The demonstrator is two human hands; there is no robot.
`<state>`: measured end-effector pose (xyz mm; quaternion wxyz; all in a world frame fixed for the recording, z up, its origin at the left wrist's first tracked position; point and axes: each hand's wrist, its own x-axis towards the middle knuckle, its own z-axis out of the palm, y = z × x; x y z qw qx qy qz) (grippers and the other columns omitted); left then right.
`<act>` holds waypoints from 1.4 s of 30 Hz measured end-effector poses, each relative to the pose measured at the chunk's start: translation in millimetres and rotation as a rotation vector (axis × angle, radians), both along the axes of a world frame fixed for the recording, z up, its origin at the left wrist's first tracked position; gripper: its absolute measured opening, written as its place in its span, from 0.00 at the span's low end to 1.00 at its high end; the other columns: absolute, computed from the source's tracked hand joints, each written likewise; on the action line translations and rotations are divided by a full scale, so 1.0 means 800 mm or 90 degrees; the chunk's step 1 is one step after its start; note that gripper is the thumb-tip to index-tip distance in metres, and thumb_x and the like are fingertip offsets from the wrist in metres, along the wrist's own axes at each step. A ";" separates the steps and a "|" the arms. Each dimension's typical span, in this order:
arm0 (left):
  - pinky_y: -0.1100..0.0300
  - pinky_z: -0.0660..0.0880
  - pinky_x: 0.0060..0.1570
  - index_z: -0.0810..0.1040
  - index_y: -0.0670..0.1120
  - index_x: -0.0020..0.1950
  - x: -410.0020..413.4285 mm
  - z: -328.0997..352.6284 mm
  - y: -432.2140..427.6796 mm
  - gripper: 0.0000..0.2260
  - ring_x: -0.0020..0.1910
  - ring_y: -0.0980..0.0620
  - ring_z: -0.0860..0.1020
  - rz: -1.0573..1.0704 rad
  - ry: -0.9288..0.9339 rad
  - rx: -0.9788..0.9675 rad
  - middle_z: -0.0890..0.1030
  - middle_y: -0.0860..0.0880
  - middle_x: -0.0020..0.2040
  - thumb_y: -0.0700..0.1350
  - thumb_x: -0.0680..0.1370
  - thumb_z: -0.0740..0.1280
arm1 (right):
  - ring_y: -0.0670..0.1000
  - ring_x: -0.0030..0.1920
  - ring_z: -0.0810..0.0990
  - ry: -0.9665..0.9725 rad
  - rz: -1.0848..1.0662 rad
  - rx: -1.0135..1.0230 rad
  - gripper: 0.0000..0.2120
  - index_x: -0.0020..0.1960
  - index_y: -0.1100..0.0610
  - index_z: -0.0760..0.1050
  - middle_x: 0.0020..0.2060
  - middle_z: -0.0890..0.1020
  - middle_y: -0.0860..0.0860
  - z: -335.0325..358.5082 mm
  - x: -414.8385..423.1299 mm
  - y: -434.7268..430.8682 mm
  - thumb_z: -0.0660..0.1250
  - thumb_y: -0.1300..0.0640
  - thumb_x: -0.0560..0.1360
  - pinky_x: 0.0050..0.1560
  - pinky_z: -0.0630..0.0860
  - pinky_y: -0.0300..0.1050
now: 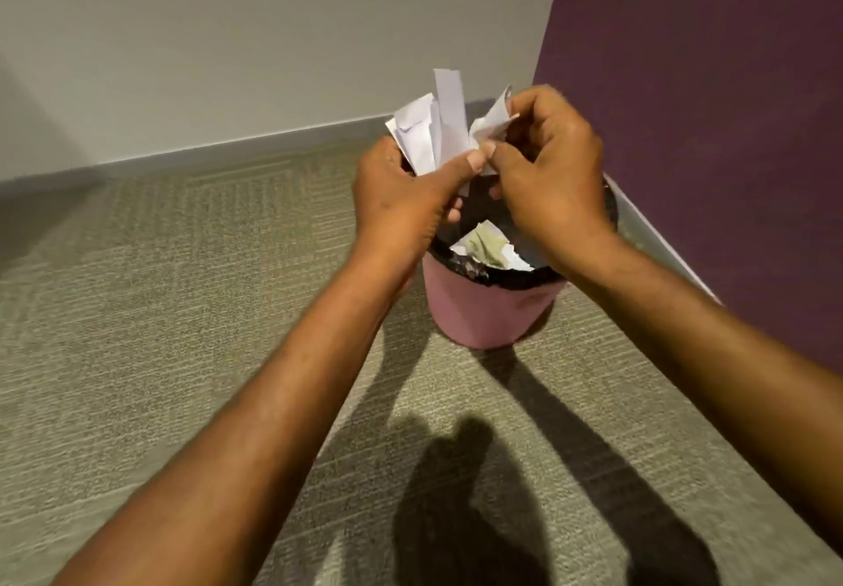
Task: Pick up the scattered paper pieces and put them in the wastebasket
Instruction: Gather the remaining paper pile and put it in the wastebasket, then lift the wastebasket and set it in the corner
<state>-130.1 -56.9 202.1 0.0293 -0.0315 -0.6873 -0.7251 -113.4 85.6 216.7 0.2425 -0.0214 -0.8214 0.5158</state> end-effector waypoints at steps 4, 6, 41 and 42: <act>0.54 0.83 0.35 0.84 0.46 0.61 -0.009 0.006 0.035 0.16 0.34 0.48 0.86 0.013 -0.029 -0.055 0.89 0.43 0.42 0.44 0.75 0.81 | 0.47 0.49 0.88 -0.094 -0.019 -0.014 0.10 0.56 0.48 0.79 0.48 0.87 0.46 -0.005 -0.015 0.037 0.73 0.61 0.79 0.49 0.87 0.57; 0.53 0.84 0.34 0.83 0.47 0.64 -0.010 0.008 0.046 0.18 0.33 0.48 0.86 0.008 -0.033 -0.098 0.88 0.45 0.42 0.44 0.75 0.80 | 0.50 0.49 0.88 -0.151 -0.028 -0.020 0.12 0.55 0.44 0.79 0.47 0.87 0.47 -0.003 -0.018 0.048 0.73 0.60 0.78 0.49 0.87 0.61; 0.51 0.83 0.53 0.81 0.38 0.60 0.104 0.267 0.042 0.07 0.57 0.37 0.85 0.146 -0.637 -0.044 0.86 0.38 0.54 0.33 0.82 0.70 | 0.49 0.52 0.85 -0.570 -0.041 -0.152 0.13 0.54 0.51 0.86 0.49 0.87 0.46 0.274 0.050 0.144 0.68 0.65 0.76 0.57 0.83 0.52; 0.53 0.83 0.52 0.81 0.38 0.61 0.098 0.264 0.040 0.07 0.57 0.37 0.85 0.151 -0.641 -0.043 0.86 0.37 0.55 0.33 0.82 0.70 | 0.49 0.51 0.85 -0.573 -0.044 -0.147 0.12 0.52 0.50 0.85 0.47 0.87 0.45 0.271 0.046 0.147 0.68 0.65 0.76 0.55 0.83 0.52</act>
